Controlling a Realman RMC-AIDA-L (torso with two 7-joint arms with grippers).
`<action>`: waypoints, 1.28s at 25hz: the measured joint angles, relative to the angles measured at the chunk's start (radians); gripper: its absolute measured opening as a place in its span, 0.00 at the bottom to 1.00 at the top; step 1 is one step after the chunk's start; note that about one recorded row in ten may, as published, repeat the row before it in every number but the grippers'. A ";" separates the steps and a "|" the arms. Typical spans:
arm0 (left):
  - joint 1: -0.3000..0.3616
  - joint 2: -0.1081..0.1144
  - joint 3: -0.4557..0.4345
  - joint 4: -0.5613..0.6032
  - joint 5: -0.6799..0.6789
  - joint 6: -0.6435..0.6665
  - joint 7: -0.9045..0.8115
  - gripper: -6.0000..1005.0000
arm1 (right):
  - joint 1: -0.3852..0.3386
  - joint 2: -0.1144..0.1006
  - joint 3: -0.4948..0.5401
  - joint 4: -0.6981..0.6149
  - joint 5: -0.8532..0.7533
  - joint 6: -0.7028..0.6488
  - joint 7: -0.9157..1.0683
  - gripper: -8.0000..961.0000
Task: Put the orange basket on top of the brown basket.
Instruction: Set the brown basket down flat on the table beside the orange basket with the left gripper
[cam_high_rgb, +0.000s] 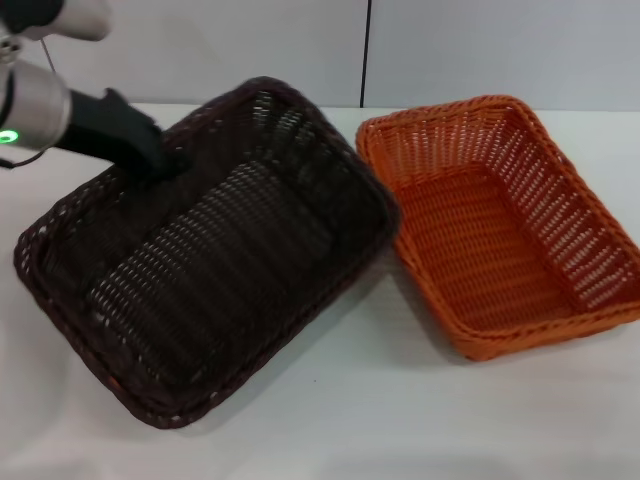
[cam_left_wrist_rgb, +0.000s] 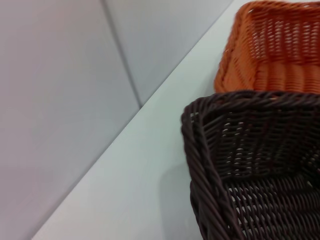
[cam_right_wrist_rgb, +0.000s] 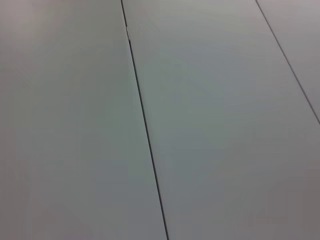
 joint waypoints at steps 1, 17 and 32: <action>0.000 0.000 0.000 0.000 0.000 0.000 0.000 0.24 | 0.000 0.000 0.000 0.000 0.000 0.000 0.000 0.87; -0.150 -0.037 0.083 0.191 -0.032 0.126 0.158 0.20 | 0.004 -0.002 0.001 -0.007 0.000 0.004 0.000 0.87; -0.112 -0.044 0.259 0.158 -0.113 0.254 0.161 0.30 | 0.017 -0.005 0.002 -0.030 0.000 0.005 0.000 0.87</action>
